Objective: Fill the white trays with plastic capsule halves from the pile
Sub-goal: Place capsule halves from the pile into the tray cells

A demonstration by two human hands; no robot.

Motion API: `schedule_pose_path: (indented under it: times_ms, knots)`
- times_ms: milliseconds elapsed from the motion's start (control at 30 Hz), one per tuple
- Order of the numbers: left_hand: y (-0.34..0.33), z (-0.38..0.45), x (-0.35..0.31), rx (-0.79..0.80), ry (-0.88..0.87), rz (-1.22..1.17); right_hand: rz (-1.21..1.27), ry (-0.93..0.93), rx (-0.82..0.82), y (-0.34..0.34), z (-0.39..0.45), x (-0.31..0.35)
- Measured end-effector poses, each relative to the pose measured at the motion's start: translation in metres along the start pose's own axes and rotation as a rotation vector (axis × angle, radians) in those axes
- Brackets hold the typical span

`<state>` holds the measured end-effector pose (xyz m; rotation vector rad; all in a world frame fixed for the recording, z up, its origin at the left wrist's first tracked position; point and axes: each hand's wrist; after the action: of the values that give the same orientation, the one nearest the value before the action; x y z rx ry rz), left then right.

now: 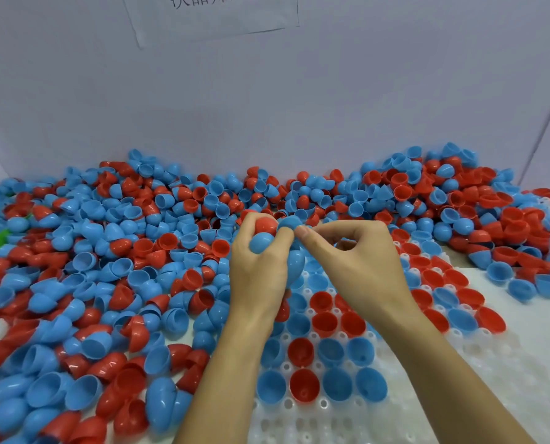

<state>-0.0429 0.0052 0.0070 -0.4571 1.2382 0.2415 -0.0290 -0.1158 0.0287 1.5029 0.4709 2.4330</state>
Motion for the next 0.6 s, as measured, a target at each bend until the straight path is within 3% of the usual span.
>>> schedule_pose_path:
  times_ms: [267,600]
  knots:
    - [0.0023,0.0007,-0.0007,0.116,0.115,-0.083,0.149,-0.074,-0.004,0.0011,-0.0005,0.0041]
    - [0.0025,-0.0004,-0.0035,0.142,0.186,-0.196,0.170,-0.083,-0.028,-0.0001,-0.0021,0.0073]
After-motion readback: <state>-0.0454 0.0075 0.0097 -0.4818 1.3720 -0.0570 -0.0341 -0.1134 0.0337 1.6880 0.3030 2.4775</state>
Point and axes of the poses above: each hand's wrist, its own z-axis towards the middle knuckle, its own y-axis out of the back of the hand, x = y × z, and after that the axes turned 8 degrees about -z, right-handed
